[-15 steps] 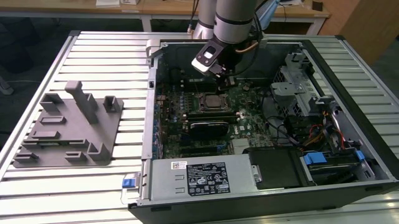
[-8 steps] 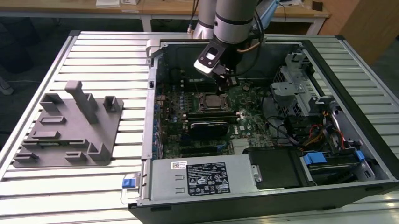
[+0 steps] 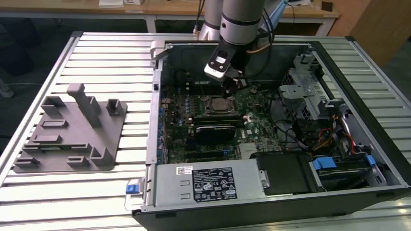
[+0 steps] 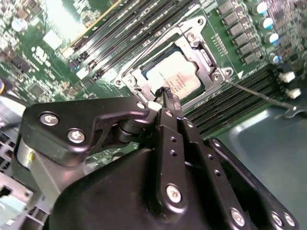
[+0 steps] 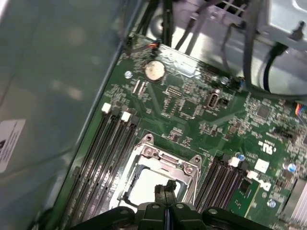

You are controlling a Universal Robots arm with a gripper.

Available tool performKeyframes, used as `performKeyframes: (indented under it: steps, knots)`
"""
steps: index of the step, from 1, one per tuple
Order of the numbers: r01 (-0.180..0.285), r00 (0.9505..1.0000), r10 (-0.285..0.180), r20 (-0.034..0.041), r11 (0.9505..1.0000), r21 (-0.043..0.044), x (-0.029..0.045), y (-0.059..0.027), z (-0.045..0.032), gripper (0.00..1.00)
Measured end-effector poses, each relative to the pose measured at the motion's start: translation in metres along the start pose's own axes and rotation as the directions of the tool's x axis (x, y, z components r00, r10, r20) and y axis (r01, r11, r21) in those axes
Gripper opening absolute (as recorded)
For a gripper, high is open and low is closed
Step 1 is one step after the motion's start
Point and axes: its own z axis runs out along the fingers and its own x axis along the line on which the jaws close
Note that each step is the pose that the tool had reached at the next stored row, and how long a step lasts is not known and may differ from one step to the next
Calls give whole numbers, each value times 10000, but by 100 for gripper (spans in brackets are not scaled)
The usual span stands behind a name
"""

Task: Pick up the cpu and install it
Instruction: 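Close the cpu cover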

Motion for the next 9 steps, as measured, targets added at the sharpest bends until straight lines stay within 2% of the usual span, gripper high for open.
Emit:
performKeyframes:
  steps: [5, 9]
  knots:
    - [909, 9959, -909, 12, 9959, -2, 0, 0, 0, 11]
    - [1639, 9865, -1639, 21, 9865, -2, 0, 0, 1, 11]
